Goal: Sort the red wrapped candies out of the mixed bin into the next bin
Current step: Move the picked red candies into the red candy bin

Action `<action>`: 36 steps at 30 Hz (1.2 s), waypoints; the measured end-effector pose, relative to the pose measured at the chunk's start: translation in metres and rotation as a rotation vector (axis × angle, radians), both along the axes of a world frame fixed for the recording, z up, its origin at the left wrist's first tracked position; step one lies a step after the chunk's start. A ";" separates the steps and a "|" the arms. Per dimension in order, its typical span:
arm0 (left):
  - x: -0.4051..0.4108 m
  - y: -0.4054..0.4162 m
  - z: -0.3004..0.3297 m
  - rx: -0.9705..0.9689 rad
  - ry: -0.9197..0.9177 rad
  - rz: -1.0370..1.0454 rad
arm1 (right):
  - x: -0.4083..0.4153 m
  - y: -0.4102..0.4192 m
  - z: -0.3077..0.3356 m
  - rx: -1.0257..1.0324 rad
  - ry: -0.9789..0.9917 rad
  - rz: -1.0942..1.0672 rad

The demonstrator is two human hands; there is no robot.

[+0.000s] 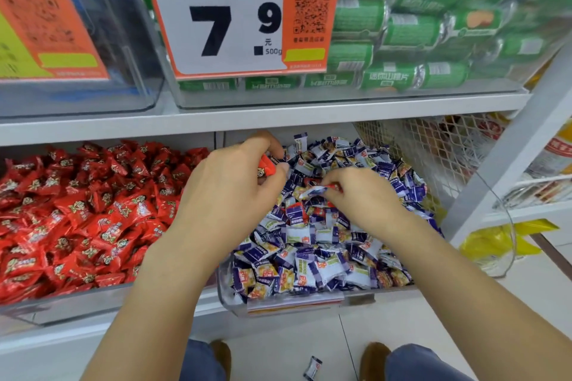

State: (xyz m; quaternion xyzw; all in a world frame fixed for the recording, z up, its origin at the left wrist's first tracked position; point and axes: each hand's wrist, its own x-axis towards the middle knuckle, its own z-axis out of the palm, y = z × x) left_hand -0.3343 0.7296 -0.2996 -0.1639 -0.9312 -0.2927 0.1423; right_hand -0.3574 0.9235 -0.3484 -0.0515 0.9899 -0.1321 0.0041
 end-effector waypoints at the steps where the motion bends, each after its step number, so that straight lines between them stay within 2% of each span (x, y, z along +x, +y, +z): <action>1: 0.001 0.004 0.000 -0.033 -0.021 -0.008 | 0.002 0.005 0.003 -0.003 0.013 -0.023; 7: -0.002 0.036 -0.024 -0.460 -0.234 -0.032 | 0.017 0.034 0.014 0.196 -0.029 -0.212; 11: -0.010 0.053 -0.050 -0.674 -0.408 -0.090 | 0.024 0.036 0.012 0.235 -0.026 -0.190; 14: -0.015 0.058 -0.063 -0.678 -0.561 -0.099 | 0.021 0.026 0.014 0.235 0.011 -0.082; 18: -0.017 0.059 -0.063 -0.729 -0.563 -0.066 | 0.002 0.000 0.014 0.116 0.091 0.065; 21: -0.016 0.055 -0.059 -0.806 -0.542 -0.063 | -0.022 -0.012 -0.009 0.272 0.032 0.149; 25: -0.017 0.047 -0.056 -0.739 -0.503 -0.123 | -0.035 -0.012 -0.022 0.451 -0.039 0.203; 29: -0.015 0.045 -0.048 -0.700 -0.430 -0.132 | -0.031 -0.008 -0.013 0.504 -0.030 0.188; 31: -0.014 0.043 -0.046 -0.709 -0.459 -0.122 | -0.025 0.000 -0.006 0.520 -0.056 0.154; 36: -0.010 0.041 -0.044 -0.785 -0.486 -0.090 | -0.010 0.032 0.012 0.516 -0.128 -0.031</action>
